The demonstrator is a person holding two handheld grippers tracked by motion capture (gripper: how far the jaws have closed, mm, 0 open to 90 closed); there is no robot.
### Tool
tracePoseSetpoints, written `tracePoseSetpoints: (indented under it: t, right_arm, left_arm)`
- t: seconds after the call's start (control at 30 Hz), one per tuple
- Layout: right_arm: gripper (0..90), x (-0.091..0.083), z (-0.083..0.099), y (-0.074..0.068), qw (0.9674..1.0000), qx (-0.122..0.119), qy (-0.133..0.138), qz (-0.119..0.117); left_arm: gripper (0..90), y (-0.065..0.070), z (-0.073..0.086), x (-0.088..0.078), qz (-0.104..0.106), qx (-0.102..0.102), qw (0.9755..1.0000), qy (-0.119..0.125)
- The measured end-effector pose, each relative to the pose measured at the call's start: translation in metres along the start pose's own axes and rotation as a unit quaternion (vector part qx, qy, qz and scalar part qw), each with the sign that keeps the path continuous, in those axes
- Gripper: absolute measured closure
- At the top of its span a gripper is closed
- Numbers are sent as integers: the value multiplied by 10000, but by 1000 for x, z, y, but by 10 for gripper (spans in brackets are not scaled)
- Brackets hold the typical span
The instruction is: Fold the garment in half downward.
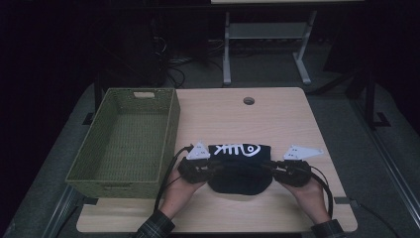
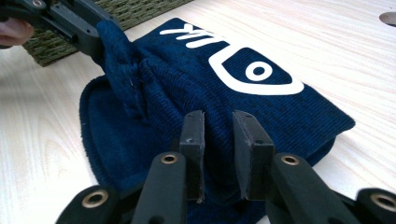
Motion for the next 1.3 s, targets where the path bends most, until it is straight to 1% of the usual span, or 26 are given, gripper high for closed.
tracePoseSetpoints:
  t: [0.03, 0.07, 0.13, 0.2, 0.23, 0.3, 0.5, 0.7, 0.73, 0.8, 0.87, 0.97, 1.17, 1.23, 1.3]
  right_arm:
    - [734, 0, 2, -1, 10000, 1, -5, -14]
    - [730, 0, 3, -3, 10000, 19, -25, -32]
    - [720, -1, 7, -5, 10000, -15, -36, -55]
    - [705, -2, 9, -9, 9999, 10, -93, -81]
    - [698, -3, 10, -11, 9999, -25, -95, -88]
    - [683, -5, 13, -14, 9999, -12, -48, -126]
    - [645, -9, 22, -20, 9995, -11, -146, -276]
    - [630, -11, 30, -28, 9987, -60, -234, -439]
    - [625, -12, 31, -30, 9985, -47, -256, -480]
    - [620, -12, 34, -33, 9983, -72, -286, -505]
    - [620, -13, 37, -35, 9980, -107, -328, -521]
    - [617, -14, 41, -37, 9978, -83, -355, -546]
    - [618, -24, 33, -37, 9984, -162, -137, -532]
    - [620, -29, 28, -35, 9985, -168, -36, -520]
    - [627, -36, 21, -33, 9984, -136, 105, -532]
  left_arm:
    - [725, 1, 2, -1, 5, 18, 10000, -41]
    - [723, 2, 3, -1, 10, 11, 10000, -31]
    - [714, 4, 6, -2, 23, 20, 10000, -81]
    - [702, 6, 9, -3, 32, 63, 9999, -116]
    - [696, 7, 11, -3, 63, 55, 9999, -136]
    - [680, 10, 14, -3, 116, 29, 9998, -169]
    - [627, 16, 21, -5, 209, -19, 9994, -266]
    - [618, 20, 27, -7, 259, 1, 9990, -356]
    - [616, 21, 27, -6, 274, -41, 9990, -354]
    - [611, 22, 30, -7, 289, -22, 9988, -396]
    - [609, 24, 32, -7, 317, -51, 9986, -421]
    - [607, 26, 34, -8, 331, -35, 9984, -454]
    - [586, 29, 27, -19, 313, -44, 9992, -264]
    - [583, 30, 23, -24, 331, -78, 9992, -202]
    - [584, 31, 19, -27, 316, -38, 9994, -136]
Point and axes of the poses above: each handheld gripper's, and its own axes: x roughly forward along the jaws, z roughly out of its underside, y roughly to its right, the point moved 8 cm from there along x, roughly forward along the jaws, and after that the axes turned 5 degrees about x, right-handed, at the moved point
